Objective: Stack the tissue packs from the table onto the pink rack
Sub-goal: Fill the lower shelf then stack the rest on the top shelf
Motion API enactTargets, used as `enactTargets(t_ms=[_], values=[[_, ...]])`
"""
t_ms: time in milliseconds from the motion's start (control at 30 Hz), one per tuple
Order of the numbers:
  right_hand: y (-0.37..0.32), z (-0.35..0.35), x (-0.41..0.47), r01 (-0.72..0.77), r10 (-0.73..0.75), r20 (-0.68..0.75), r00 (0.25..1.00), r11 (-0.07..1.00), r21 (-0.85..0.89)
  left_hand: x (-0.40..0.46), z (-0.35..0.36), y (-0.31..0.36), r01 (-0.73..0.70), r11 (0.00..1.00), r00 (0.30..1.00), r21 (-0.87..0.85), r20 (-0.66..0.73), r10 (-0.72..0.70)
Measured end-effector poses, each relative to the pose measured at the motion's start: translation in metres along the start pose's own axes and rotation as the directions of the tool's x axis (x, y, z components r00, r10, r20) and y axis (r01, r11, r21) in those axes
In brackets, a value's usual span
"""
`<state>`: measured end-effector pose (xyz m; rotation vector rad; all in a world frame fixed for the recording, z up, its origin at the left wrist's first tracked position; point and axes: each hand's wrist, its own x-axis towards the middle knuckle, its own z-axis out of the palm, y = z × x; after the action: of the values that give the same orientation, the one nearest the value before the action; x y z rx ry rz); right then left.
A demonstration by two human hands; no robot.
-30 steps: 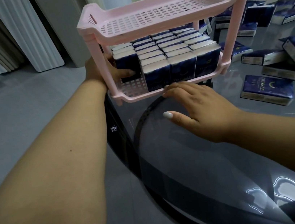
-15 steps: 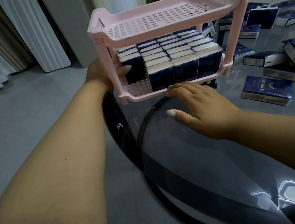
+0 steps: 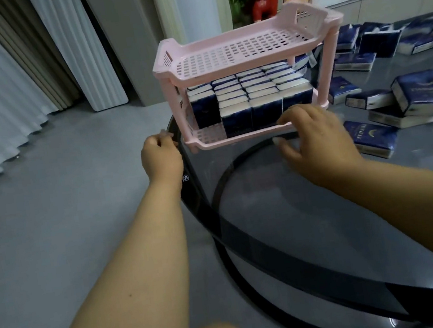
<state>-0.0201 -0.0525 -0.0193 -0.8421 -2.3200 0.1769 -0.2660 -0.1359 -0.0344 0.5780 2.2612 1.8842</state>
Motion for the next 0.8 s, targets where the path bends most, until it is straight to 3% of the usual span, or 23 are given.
enactTargets(t_ms=[67,167,300,433,500,600,733,800], values=[[0.014,-0.016,-0.003,-0.140,0.137,-0.027,0.990,0.983,-0.118,-0.014,-0.003,0.000,0.019,1.000,0.999,0.002,-0.037,-0.019],[0.037,-0.035,-0.014,-0.293,0.325,0.079,0.942,0.915,-0.277,-0.037,-0.004,0.003,0.064,0.998,0.992,0.011,-0.111,-0.062],[0.055,-0.051,-0.036,-0.207,0.297,0.222,0.929,0.912,-0.353,-0.079,0.004,0.020,0.085,0.996,0.985,-0.012,-0.147,-0.085],[0.057,-0.071,-0.048,-0.163,0.260,0.311,0.914,0.938,-0.304,-0.122,0.018,0.043,0.048,0.999,0.993,-0.003,-0.104,-0.048],[0.053,-0.083,-0.055,-0.145,0.202,0.303,0.931,0.969,-0.201,-0.144,0.029,0.054,0.051,0.998,0.999,-0.040,-0.006,-0.051],[0.046,-0.104,-0.062,-0.168,0.161,0.249,0.955,0.986,0.007,-0.182,0.051,0.069,0.120,0.989,0.960,-0.083,0.265,-0.094],[0.045,-0.117,-0.066,-0.183,0.147,0.205,0.968,0.968,0.171,-0.227,0.073,0.090,0.278,0.956,0.790,-0.096,0.589,-0.171],[0.047,-0.119,-0.067,-0.158,0.123,0.182,0.976,0.969,0.191,-0.241,0.076,0.095,0.365,0.919,0.709,-0.147,0.683,-0.172]])
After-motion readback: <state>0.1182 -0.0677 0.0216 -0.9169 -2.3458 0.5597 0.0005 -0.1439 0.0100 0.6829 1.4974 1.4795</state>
